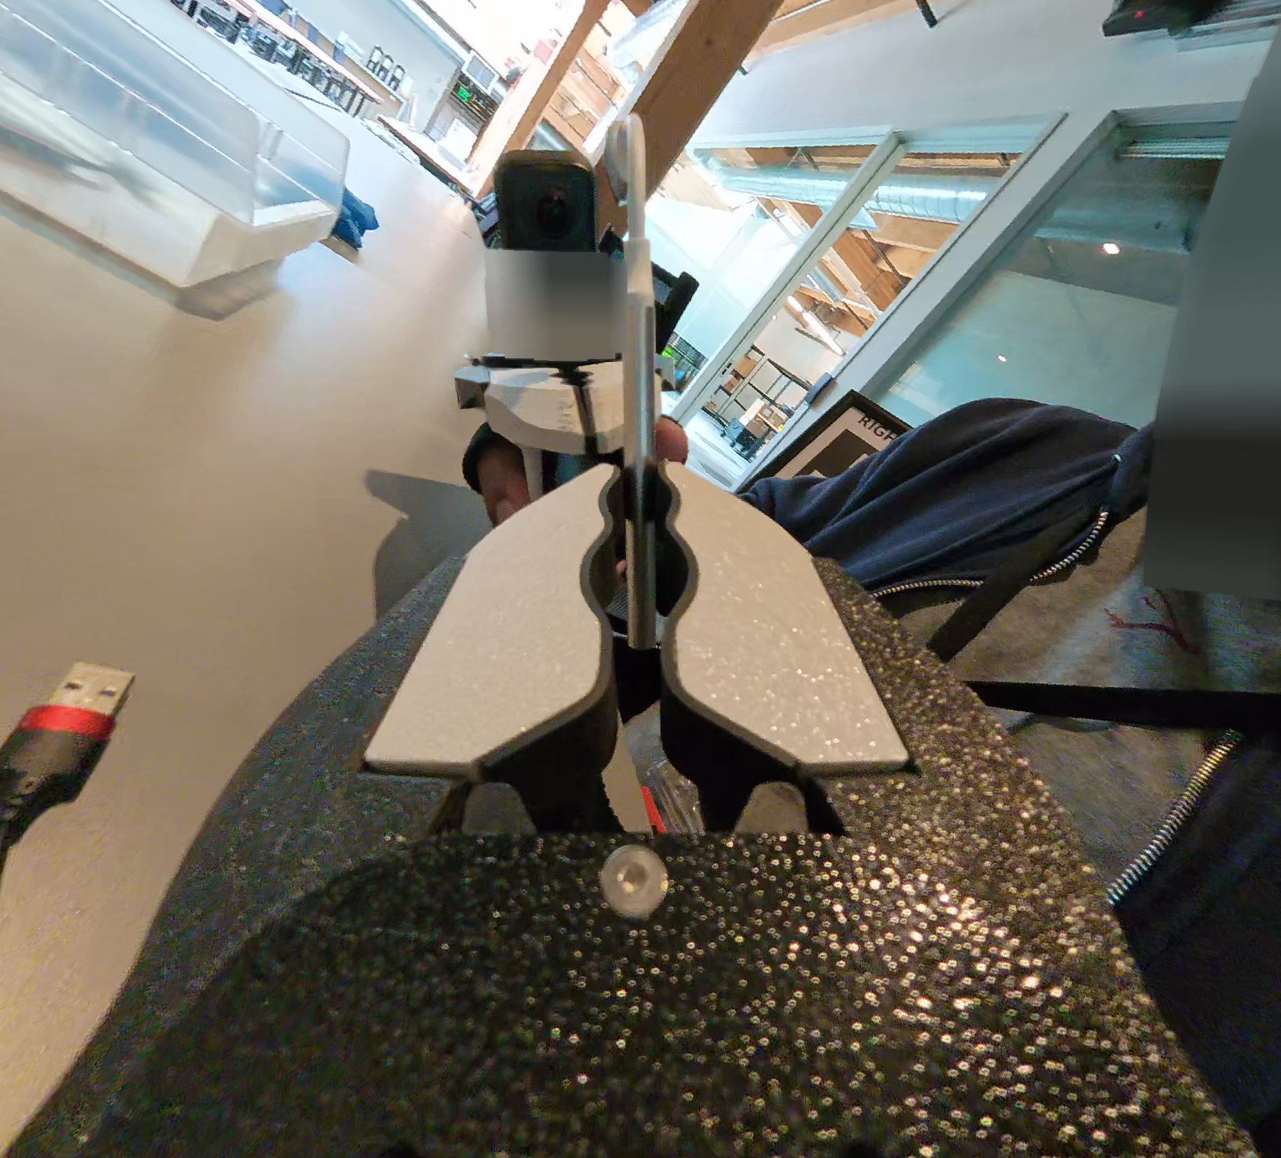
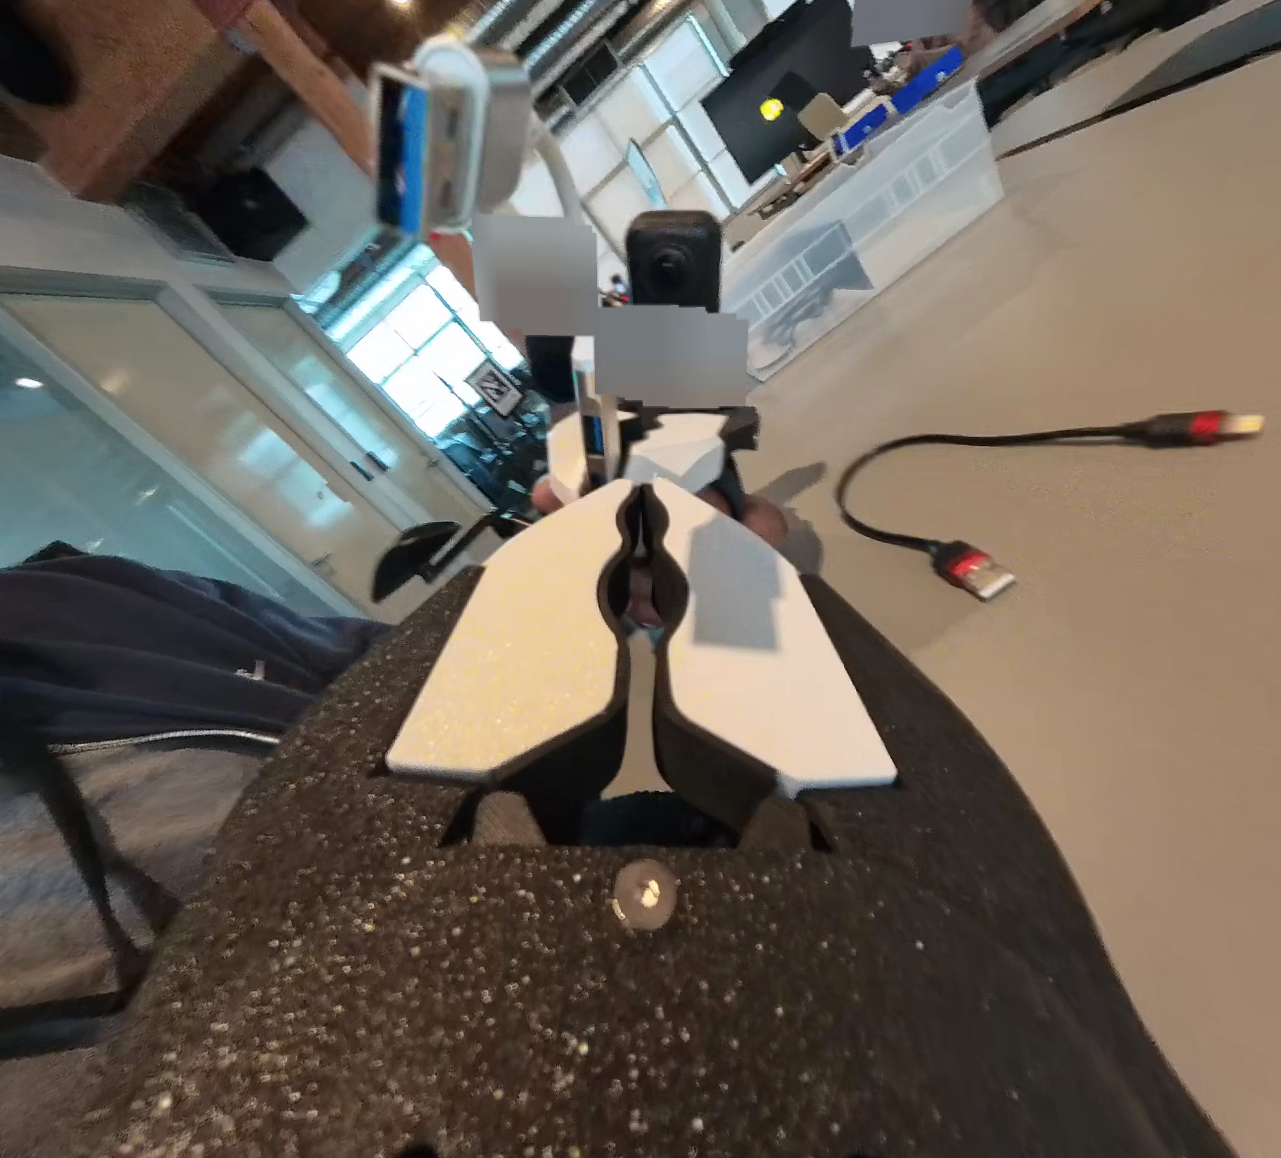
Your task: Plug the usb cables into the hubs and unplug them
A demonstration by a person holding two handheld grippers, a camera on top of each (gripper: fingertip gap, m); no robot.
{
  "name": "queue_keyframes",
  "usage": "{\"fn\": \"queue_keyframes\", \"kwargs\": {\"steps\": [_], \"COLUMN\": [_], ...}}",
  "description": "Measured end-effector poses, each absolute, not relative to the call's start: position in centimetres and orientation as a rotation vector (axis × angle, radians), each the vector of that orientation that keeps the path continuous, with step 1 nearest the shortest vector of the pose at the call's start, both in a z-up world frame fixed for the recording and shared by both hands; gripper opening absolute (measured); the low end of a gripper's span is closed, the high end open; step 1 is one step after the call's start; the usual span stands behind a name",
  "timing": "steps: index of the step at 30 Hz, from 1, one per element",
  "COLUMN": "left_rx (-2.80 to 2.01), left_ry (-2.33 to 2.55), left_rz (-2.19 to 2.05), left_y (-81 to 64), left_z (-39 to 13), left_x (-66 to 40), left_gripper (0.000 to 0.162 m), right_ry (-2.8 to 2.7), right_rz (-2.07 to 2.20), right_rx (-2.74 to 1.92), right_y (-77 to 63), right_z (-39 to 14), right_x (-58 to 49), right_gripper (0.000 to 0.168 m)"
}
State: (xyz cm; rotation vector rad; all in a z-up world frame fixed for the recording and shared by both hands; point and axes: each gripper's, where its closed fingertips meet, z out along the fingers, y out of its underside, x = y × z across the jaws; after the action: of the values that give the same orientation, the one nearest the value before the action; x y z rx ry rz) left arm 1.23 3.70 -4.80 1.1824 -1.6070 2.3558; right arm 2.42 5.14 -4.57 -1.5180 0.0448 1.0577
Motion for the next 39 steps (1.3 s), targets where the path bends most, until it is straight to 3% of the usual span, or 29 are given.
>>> {"fn": "queue_keyframes", "kwargs": {"steps": [7,13,24,33,36,39], "left_rx": [1.391,1.805,1.81,1.85,1.841,1.831], "left_ry": [-1.656,-1.979,-1.922,-1.862,-1.856,-1.844], "left_rz": [2.457,2.267,2.155,2.241,2.266,2.301], "left_y": [7.9,13.8,13.9,15.1,15.1,15.1], "left_z": [-4.1,-5.7,-8.6,-8.1,-8.0,-7.7], "left_x": [0.3,2.7,2.9,2.5,2.4,2.4], "left_gripper": [0.007,0.007,0.007,0.007,0.007,0.007], "right_ry": [-0.04,-0.048,-0.418,-0.631,-0.678,-0.711], "right_rz": [0.543,0.569,0.373,0.314,0.285,0.276], "right_rx": [-1.849,-2.007,-2.185,-2.26,-2.295,-2.294], "right_y": [5.7,7.2,9.4,11.6,11.7,11.8], "right_z": [-8.3,-10.0,-13.3,-15.4,-16.1,-16.2], "right_x": [6.4,6.4,6.6,6.2,5.9,5.4], "right_gripper": [0.001,0.018,0.025,0.03,0.029,0.015]}}
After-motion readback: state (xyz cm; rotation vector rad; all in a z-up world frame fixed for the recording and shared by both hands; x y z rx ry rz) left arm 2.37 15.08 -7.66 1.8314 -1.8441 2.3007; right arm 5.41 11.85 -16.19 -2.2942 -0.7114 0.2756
